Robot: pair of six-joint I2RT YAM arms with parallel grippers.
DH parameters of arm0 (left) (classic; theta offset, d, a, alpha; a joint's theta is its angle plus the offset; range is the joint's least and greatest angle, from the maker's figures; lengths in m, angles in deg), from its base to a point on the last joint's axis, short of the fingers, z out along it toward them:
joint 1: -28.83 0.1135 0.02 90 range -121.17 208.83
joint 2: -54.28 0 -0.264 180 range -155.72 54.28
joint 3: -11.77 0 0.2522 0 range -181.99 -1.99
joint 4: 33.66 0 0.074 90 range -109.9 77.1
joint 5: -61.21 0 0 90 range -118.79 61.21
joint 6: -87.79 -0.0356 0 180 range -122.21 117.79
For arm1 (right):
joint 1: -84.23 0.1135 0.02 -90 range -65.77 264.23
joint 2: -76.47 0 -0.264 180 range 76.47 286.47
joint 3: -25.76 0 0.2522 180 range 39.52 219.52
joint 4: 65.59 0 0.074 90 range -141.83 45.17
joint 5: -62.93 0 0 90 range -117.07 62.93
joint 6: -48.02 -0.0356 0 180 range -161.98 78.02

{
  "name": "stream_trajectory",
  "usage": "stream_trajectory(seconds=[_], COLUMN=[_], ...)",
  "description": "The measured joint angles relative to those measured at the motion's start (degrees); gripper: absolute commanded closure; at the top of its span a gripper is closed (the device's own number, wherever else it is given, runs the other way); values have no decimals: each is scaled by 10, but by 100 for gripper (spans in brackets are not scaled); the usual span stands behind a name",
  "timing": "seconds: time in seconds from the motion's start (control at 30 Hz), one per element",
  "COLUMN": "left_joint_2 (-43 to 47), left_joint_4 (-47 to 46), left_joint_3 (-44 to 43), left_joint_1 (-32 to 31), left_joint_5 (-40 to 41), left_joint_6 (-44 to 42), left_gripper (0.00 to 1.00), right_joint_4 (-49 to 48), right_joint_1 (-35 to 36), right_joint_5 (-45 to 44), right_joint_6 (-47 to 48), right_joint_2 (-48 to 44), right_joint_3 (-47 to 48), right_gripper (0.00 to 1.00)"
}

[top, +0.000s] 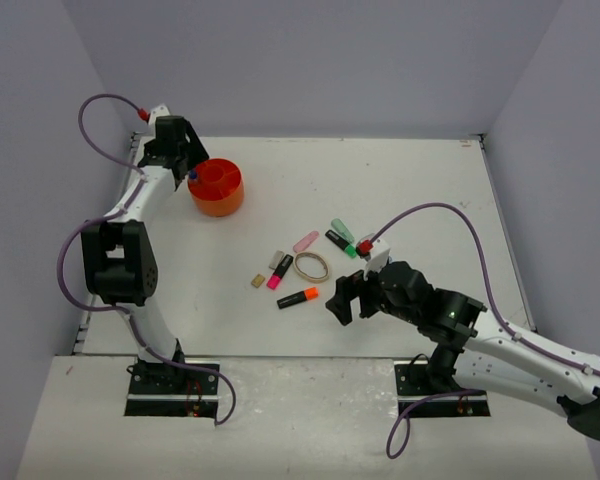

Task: Sort the stationery into containers
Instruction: Place the stationery in the storage box.

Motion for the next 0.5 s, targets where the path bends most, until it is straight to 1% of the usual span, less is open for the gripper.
stream_trajectory(seconds=[0.13,0.23,0.3,0.4,0.5], left_joint_2=[10,33,60,123,205], left_joint_4=[6,19,34,65,80], left_joint_3=[0,0,0,0,7], left_joint_1=[0,0,0,0,1], left_joint_5=[0,0,1,2,1], left_joint_6=[2,9,13,15,16], left_gripper=[0,0,0,0,0], right_joint_4=[0,-2,-2,2,7], right_joint_1=[0,0,0,-5,-18], right_joint_5=[-2,-12,-24,-37,-42], right_joint_6=[-5,-15,-26,-43,-61], right_joint_2=[6,16,38,102,166], right_joint_3=[0,0,1,19,41], right_gripper=[1,1,1,1,1])
